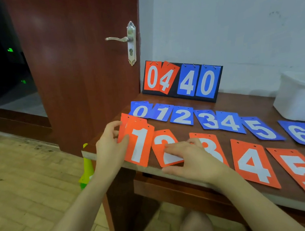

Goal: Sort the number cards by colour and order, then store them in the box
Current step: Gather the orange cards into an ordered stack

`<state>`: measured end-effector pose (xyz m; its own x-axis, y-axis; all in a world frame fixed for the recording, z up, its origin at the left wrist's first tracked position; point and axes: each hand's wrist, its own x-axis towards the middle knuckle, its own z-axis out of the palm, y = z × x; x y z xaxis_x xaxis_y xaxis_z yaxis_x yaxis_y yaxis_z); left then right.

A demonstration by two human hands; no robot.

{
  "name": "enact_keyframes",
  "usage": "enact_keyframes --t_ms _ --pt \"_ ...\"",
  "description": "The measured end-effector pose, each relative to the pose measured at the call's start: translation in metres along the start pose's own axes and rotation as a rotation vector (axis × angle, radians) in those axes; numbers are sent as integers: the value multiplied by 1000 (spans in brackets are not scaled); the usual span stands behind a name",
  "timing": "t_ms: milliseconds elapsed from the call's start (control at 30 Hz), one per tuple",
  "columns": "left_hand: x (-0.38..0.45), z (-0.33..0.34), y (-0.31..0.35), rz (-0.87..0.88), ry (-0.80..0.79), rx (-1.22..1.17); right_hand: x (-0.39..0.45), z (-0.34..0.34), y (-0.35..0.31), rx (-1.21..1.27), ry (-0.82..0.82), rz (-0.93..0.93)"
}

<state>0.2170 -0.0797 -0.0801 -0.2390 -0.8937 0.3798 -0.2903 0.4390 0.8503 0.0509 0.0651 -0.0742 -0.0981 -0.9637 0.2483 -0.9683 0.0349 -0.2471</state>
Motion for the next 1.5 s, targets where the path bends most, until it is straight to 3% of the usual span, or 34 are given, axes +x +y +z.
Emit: enact_keyframes --t_ms 167,233,333,433,500,633,767,867,933,1200,1300,1433,1500 --pt "-10 -6 0 24 75 107 -4 -3 -10 -5 51 -176" --pt "-16 -7 3 6 79 103 -6 0 -15 48 248 -115" --pt "-24 -3 10 -19 63 58 -5 2 -21 107 679 35" --pt "-37 8 20 -38 55 -64 -8 3 -25 -20 929 -79" --pt "-48 19 27 -96 45 -199 -14 7 -27 -90 902 -215" --pt "-62 35 38 -165 7 -377 -25 12 -20 -113 656 -362" --pt "-61 47 37 -145 -41 -317 -40 4 -2 3 533 -195" --pt "-56 57 41 -120 -10 -291 -55 -6 14 -88 435 91" --pt "-52 66 46 -96 -1 -295 -62 -10 21 -154 310 185" --pt "-37 74 55 -40 49 -221 -79 -19 30 -89 105 18" --pt "-35 70 58 -15 64 -214 -76 -18 29 22 288 -1" --pt "-40 70 67 -11 51 -227 -68 -25 22 210 934 181" --pt "-43 74 71 -4 19 -207 -59 -33 19 195 1088 155"
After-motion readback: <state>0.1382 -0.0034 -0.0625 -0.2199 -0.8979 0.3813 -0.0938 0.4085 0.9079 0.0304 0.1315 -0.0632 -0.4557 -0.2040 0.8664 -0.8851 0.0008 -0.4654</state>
